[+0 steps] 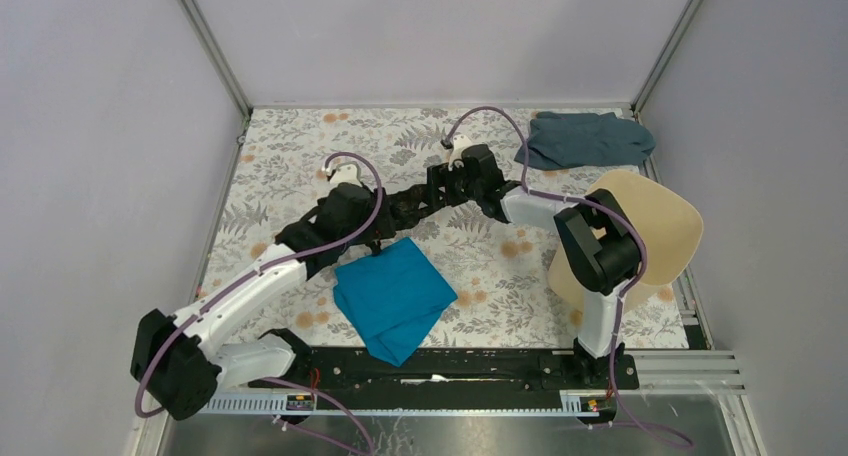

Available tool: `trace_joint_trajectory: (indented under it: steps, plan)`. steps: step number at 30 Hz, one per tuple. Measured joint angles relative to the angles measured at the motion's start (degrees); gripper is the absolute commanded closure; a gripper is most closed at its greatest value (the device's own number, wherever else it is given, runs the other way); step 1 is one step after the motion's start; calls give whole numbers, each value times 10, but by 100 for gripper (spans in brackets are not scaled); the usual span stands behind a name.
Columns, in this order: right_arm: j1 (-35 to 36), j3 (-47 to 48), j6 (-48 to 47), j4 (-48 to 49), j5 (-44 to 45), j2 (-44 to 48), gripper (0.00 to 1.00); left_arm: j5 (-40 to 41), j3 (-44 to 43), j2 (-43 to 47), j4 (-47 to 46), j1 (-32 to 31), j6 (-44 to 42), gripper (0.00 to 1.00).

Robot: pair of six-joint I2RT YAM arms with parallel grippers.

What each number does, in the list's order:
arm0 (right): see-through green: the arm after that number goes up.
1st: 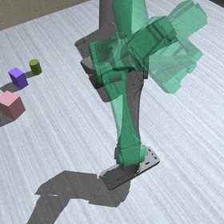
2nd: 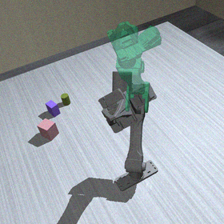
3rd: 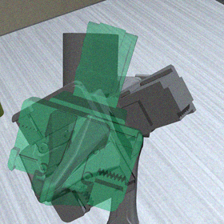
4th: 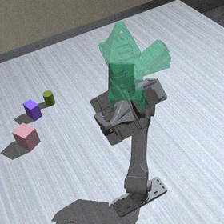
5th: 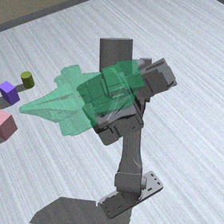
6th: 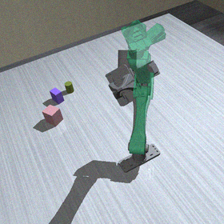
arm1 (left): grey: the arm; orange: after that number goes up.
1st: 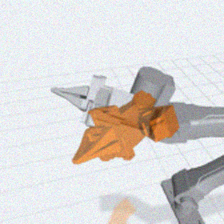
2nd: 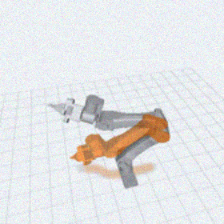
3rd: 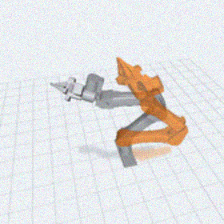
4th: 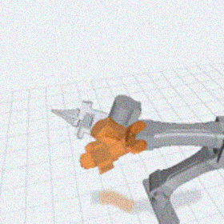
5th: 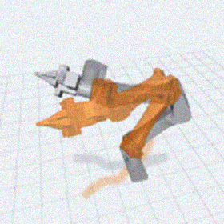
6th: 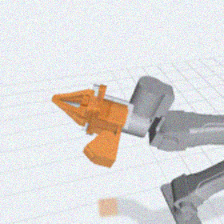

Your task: Put the trash bags into the trash bin

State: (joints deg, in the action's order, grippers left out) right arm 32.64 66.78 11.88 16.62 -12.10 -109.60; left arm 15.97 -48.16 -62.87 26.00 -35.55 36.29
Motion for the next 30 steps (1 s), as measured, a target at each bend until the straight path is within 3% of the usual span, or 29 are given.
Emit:
trace_joint_trajectory:
  steps: [6, 8, 11, 13, 17, 21, 28, 30]
  plan:
    - [0, 22, -11, 3, -23, -46, 35, 45, 0, -54, -23, 8, -3, 1]
    - [0, 24, -15, 3, -25, -49, 49, 56, -3, -80, -30, 13, -5, 2]
    - [0, 28, -19, 3, -27, -49, 89, 68, -7, -123, -40, 25, -10, 7]
    - [0, 31, -19, 6, -29, -49, 100, 67, -8, -139, -46, 38, -14, 17]
    - [0, 14, -18, 29, -30, -43, 100, 42, -10, -151, -68, 92, -24, 39]
    - [0, -78, -18, 61, -7, 18, 100, 9, -18, -150, -85, 137, -30, 60]
    - [0, -147, -16, 84, 106, 112, 100, -76, -27, -148, -99, 166, -56, 93]
    - [0, -148, -15, 91, 144, 119, 100, -118, -31, -147, -98, 170, -68, 97]
